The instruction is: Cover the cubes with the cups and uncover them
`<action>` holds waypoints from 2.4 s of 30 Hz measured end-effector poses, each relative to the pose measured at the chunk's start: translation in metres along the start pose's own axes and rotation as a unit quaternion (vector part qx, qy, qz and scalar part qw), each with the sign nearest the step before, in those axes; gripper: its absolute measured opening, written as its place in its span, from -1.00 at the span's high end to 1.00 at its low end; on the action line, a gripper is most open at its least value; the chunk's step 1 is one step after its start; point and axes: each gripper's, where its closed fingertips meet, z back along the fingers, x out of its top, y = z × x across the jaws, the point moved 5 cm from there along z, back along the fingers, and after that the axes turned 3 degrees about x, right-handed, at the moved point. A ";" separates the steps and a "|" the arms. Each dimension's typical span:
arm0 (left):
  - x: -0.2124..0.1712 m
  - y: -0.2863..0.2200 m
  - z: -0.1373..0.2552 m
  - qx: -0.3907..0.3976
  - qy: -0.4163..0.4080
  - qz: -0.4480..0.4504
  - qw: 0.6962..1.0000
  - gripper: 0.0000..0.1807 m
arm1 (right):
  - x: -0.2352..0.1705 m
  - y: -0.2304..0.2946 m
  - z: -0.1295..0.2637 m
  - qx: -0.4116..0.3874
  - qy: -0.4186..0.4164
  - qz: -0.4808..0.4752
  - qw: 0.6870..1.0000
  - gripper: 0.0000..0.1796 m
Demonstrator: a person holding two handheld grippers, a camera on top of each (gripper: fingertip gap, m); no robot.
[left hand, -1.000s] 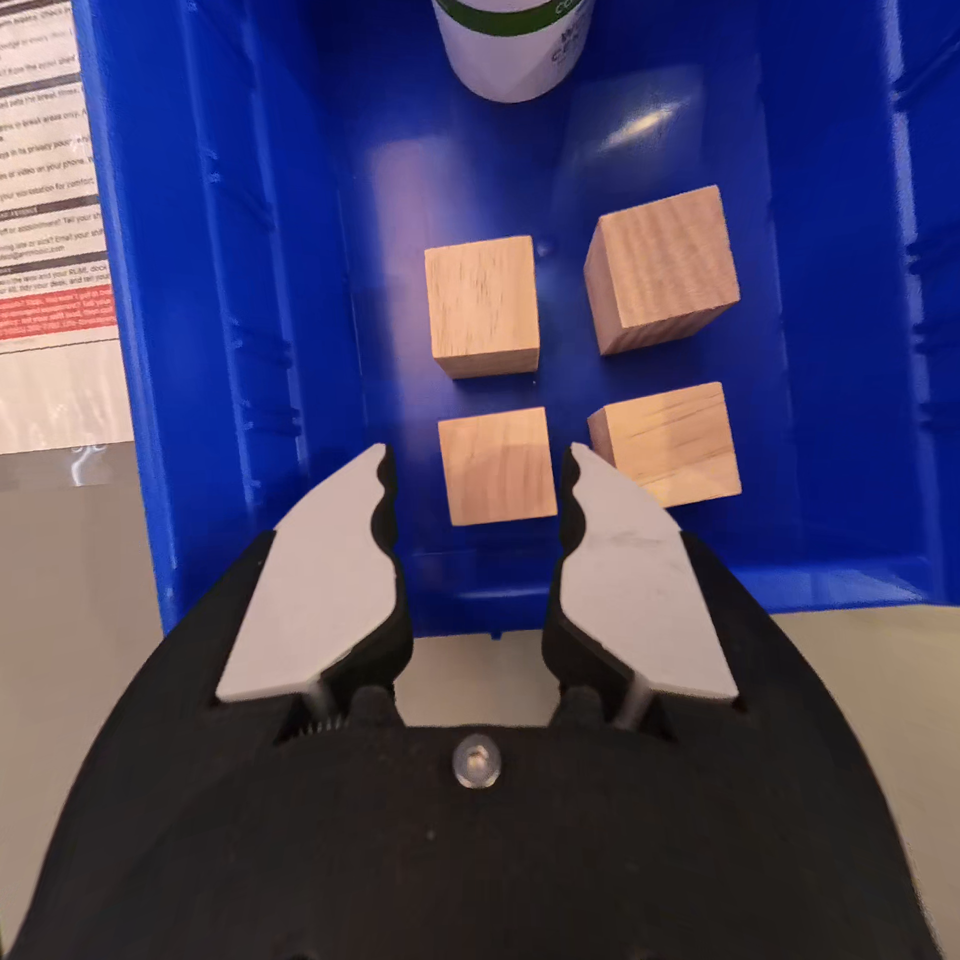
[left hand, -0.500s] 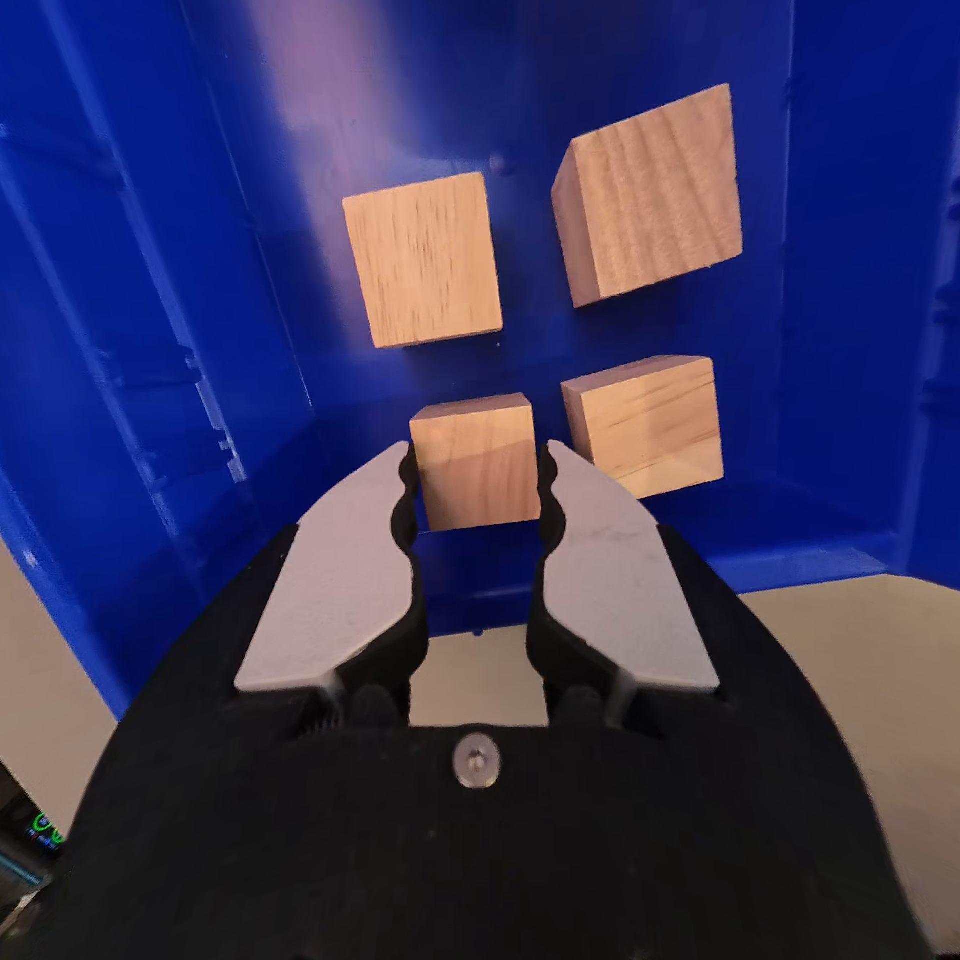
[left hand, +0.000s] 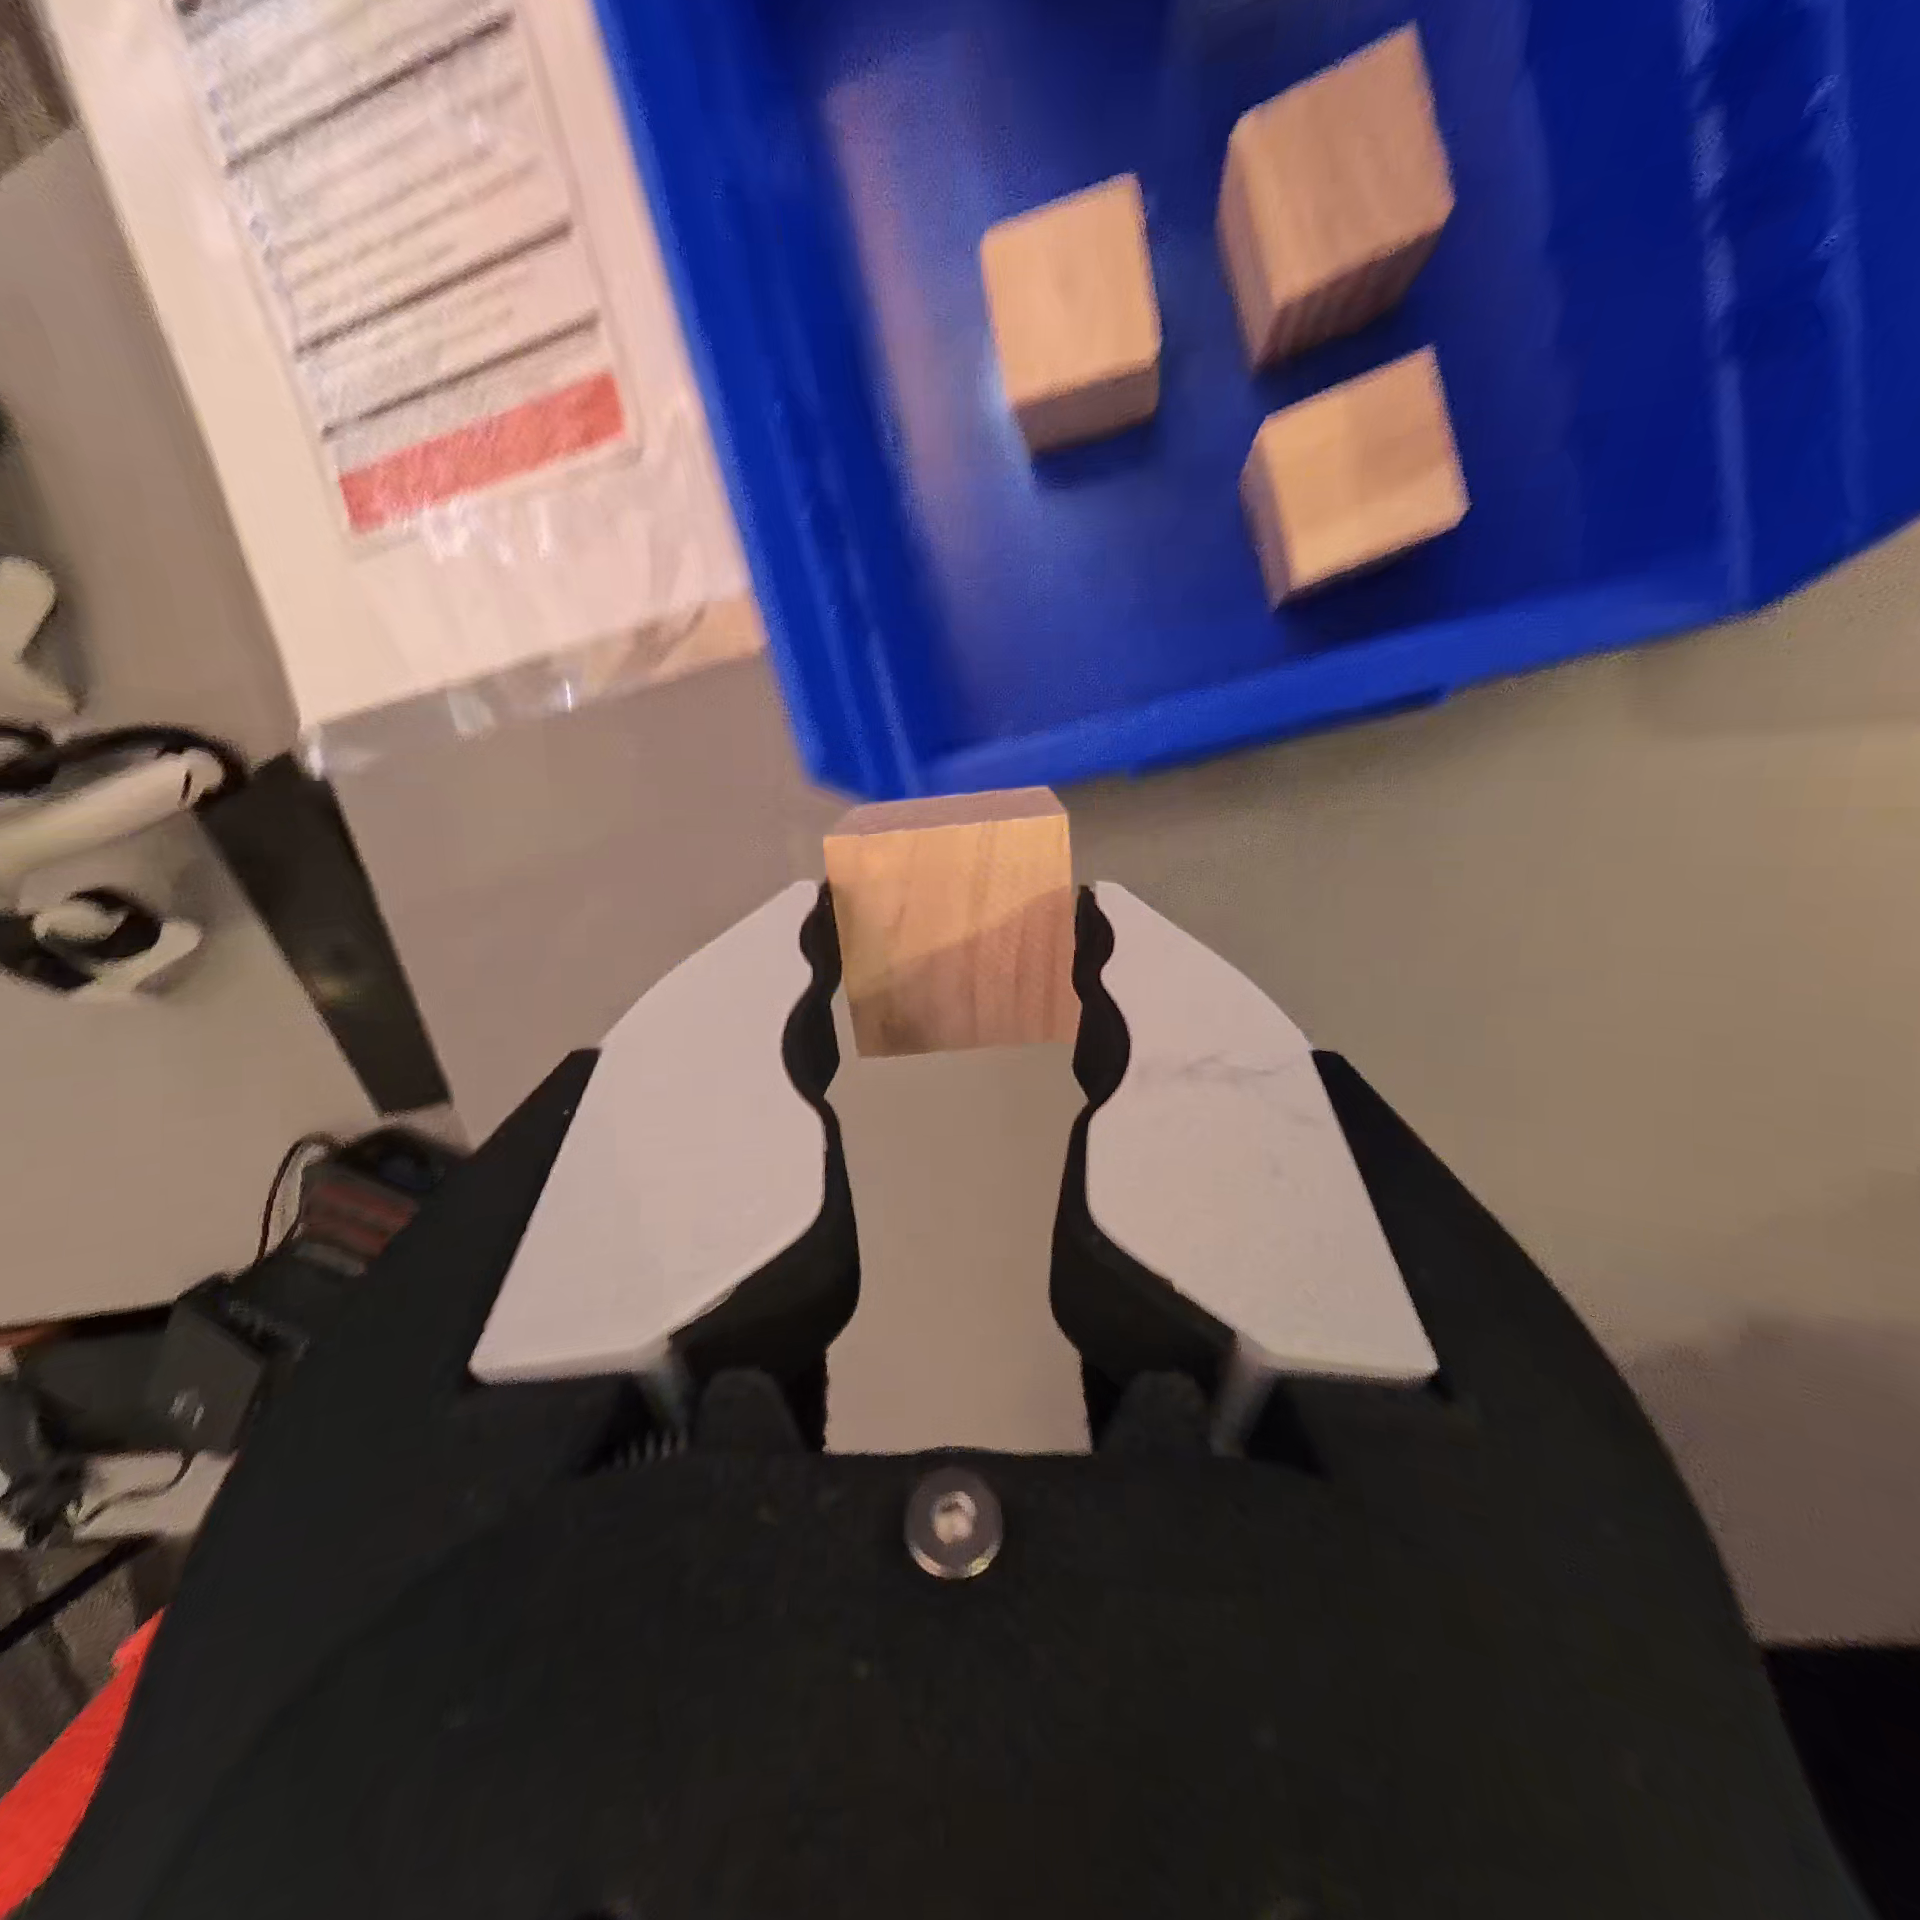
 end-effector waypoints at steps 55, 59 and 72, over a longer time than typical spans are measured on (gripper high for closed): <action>0.074 -0.089 -0.083 -0.058 0.037 0.042 0.997 0.21 | -0.003 0.005 -0.002 0.009 0.018 0.010 1.000 1.00; 0.073 -0.094 -0.096 -0.059 0.057 0.048 0.995 0.22 | -0.003 0.006 -0.002 0.008 0.018 0.011 1.000 1.00; 0.070 -0.094 -0.080 -0.070 0.011 0.036 0.997 0.49 | -0.003 0.006 0.000 0.013 0.017 0.012 1.000 1.00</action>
